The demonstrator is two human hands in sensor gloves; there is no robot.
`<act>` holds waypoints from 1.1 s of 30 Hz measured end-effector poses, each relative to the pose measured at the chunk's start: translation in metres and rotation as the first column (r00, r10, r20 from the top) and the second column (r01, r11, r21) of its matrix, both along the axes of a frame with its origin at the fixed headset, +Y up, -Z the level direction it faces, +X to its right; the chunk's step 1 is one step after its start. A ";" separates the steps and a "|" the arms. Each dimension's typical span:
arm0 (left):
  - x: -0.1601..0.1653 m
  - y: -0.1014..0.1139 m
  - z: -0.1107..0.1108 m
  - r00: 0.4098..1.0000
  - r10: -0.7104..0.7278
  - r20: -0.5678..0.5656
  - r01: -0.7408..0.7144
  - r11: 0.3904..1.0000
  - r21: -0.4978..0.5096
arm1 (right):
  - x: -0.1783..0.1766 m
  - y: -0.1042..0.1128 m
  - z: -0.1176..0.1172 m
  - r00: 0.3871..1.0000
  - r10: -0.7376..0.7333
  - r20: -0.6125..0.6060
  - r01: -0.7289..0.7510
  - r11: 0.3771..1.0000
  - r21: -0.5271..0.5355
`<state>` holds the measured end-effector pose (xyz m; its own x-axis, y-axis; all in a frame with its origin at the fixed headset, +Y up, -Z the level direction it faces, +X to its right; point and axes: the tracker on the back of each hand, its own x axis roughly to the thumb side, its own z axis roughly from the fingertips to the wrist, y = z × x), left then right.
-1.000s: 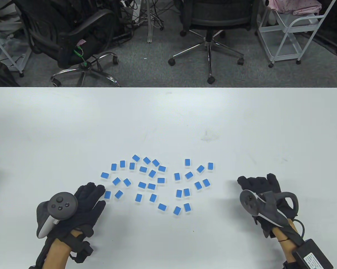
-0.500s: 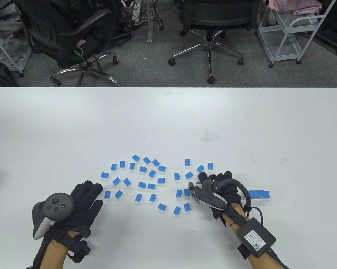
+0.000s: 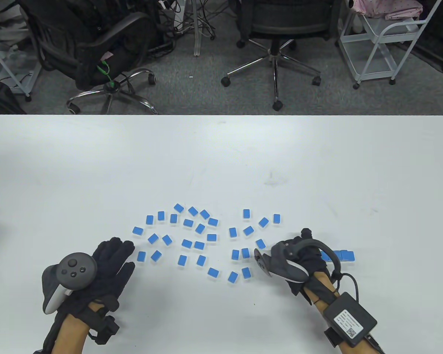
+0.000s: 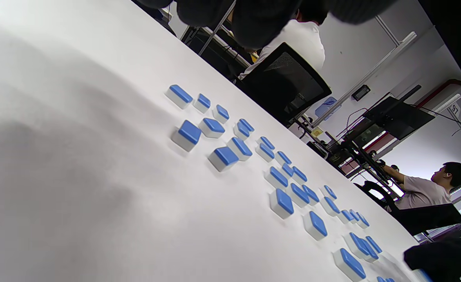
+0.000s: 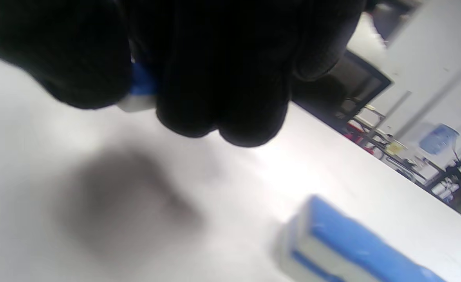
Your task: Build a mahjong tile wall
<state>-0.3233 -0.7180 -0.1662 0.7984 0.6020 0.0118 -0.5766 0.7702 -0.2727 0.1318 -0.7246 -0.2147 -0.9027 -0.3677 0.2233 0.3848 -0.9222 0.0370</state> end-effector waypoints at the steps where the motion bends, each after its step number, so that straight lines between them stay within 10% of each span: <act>1: 0.000 0.000 0.000 1.000 0.000 -0.001 0.000 1.000 -0.002 | 0.022 0.017 -0.001 0.995 -0.080 0.052 0.077 0.996 0.045; 5: -0.001 -0.002 0.000 1.000 0.000 -0.005 0.000 1.000 -0.013 | 0.105 0.047 -0.010 0.923 -0.254 0.291 0.225 0.966 0.130; 13: 0.002 -0.006 -0.002 1.000 -0.012 -0.010 0.011 0.999 -0.036 | 0.207 -0.007 -0.004 0.784 -0.290 0.549 0.335 0.942 0.018; 33: 0.002 -0.008 -0.003 1.000 -0.015 -0.007 0.015 0.999 -0.049 | 0.178 -0.007 -0.005 0.876 -0.260 0.407 0.322 0.942 -0.091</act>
